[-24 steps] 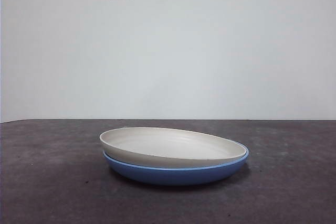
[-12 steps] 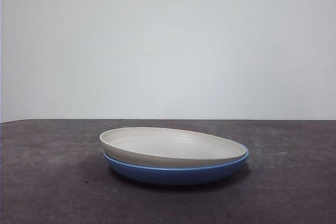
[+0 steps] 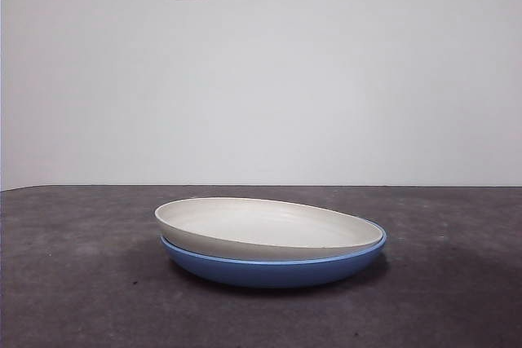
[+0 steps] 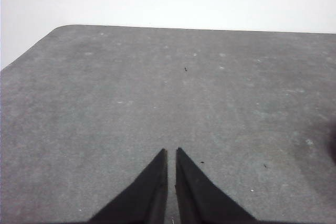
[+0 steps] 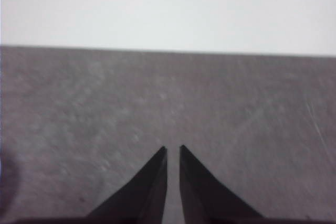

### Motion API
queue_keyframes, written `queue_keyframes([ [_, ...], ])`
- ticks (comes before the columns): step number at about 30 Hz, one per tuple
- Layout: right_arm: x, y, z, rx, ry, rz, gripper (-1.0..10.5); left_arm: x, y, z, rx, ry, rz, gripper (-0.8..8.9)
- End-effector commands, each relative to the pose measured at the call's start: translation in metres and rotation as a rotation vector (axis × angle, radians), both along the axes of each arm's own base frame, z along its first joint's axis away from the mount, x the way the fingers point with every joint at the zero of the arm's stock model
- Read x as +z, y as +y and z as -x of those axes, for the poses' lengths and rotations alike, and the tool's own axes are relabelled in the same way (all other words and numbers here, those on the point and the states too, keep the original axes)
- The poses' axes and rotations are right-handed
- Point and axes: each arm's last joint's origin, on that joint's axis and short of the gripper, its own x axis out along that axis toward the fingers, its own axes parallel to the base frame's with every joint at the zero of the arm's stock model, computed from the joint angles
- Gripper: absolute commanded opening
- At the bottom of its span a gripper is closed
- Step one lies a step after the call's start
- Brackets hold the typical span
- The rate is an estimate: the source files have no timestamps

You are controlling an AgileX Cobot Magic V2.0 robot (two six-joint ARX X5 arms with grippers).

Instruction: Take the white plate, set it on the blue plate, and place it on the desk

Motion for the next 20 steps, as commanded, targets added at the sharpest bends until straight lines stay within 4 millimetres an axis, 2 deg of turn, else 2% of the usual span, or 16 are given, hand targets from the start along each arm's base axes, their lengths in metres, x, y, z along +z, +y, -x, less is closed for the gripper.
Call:
queue_keyframes([
  [1, -0.005, -0.001, 0.001, -0.048, -0.025, 0.017, 0.4, -0.008, 0.000, -0.001, 0.005, 0.026, -0.012, 0.27],
  [11, -0.027, -0.002, 0.003, -0.080, 0.076, 0.022, 0.4, -0.008, 0.000, -0.001, 0.005, 0.026, -0.012, 0.27],
  [20, -0.028, -0.002, 0.004, -0.080, 0.084, 0.020, 0.4, -0.008, 0.000, -0.001, 0.005, 0.027, -0.012, 0.27],
])
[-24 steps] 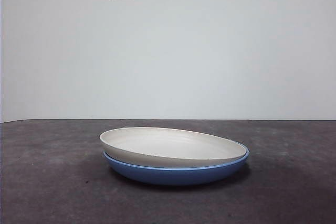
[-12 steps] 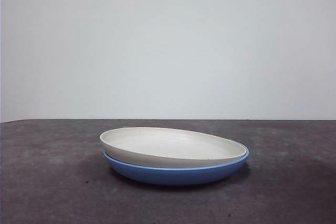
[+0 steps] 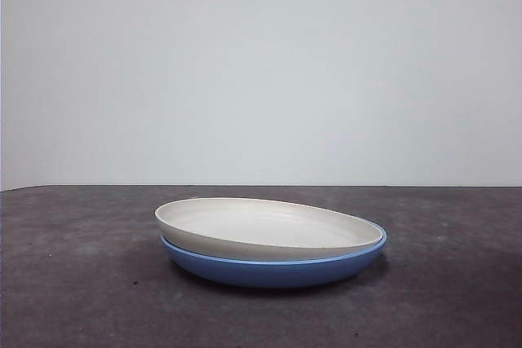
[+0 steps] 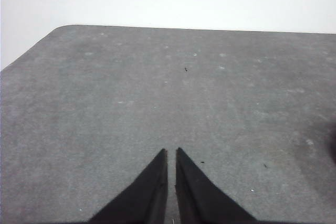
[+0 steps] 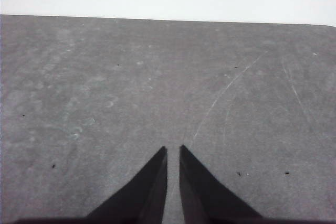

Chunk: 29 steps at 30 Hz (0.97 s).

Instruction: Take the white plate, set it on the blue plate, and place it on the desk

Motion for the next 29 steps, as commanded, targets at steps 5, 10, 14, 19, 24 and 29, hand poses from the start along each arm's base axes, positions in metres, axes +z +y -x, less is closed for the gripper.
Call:
queue_keyframes([
  [5, -0.0024, -0.0002, -0.0010, -0.003, -0.012, 0.007, 0.4, -0.0076, 0.0003, -0.0008, 0.005, 0.026, -0.012, 0.27],
  [10, -0.0014, -0.0002, -0.0011, -0.003, -0.023, 0.008, 0.4, -0.0076, 0.0003, -0.0008, 0.005, 0.026, -0.012, 0.27],
  [14, -0.0014, -0.0002, -0.0011, -0.003, -0.022, 0.008, 0.4, -0.0076, 0.0003, -0.0008, 0.005, 0.026, -0.012, 0.27],
  [19, -0.0013, -0.0002, -0.0011, -0.003, -0.023, 0.008, 0.4, -0.0076, 0.0003, -0.0008, 0.005, 0.026, -0.012, 0.27],
  [24, -0.0013, -0.0002, -0.0011, -0.003, -0.023, 0.008, 0.4, -0.0076, 0.0003, -0.0008, 0.005, 0.026, -0.012, 0.27],
  [29, -0.0013, -0.0002, -0.0011, -0.003, -0.023, 0.008, 0.4, -0.0076, 0.0003, -0.0008, 0.005, 0.026, -0.012, 0.27],
])
